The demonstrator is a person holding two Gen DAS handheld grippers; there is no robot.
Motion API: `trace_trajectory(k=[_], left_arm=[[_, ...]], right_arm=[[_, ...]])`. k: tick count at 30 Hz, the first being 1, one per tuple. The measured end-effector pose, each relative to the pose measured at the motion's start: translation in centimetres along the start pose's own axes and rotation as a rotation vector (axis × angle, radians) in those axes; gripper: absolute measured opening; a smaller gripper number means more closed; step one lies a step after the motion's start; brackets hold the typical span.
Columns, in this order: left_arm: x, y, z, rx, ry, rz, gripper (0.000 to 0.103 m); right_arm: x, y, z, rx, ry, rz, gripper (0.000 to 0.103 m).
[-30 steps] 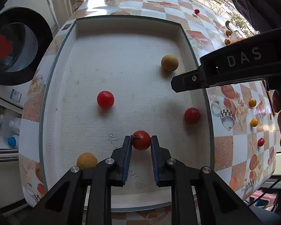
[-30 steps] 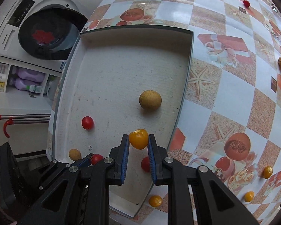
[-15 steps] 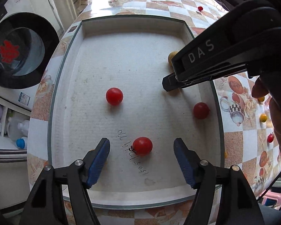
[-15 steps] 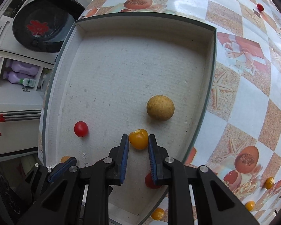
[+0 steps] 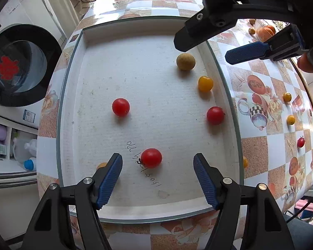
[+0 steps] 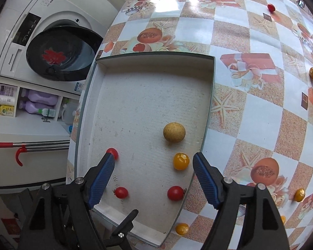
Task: Organize fruits
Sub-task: 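Move both open tools back over the remaining fruits on the table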
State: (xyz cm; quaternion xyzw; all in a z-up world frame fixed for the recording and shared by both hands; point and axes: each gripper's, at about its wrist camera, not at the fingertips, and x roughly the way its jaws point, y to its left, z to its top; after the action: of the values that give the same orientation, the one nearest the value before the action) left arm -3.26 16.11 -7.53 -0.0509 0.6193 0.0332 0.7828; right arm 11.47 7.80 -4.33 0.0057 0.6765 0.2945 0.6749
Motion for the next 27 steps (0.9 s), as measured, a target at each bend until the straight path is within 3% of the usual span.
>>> trace_trajectory(k=[10,18,27], left_arm=[[-1.8,-5.2,1.9,0.132,-0.029,-0.026,0.072],[-2.7,-10.7,4.2,0.247,-0.059,-0.084,0.072],[0.2,-18.7,7.2,0.329,-0.002,-0.187,0.072]], right_arm=[[-4.7,-8.9,-4.1,0.194,-0.06,-0.068,0.08],[-7.7,-16.9,-11.5,0.334,-0.077,-0.201,0.08],[-7.8,-22.0,-18.7,0.464,-0.058,-0.274,0.08]])
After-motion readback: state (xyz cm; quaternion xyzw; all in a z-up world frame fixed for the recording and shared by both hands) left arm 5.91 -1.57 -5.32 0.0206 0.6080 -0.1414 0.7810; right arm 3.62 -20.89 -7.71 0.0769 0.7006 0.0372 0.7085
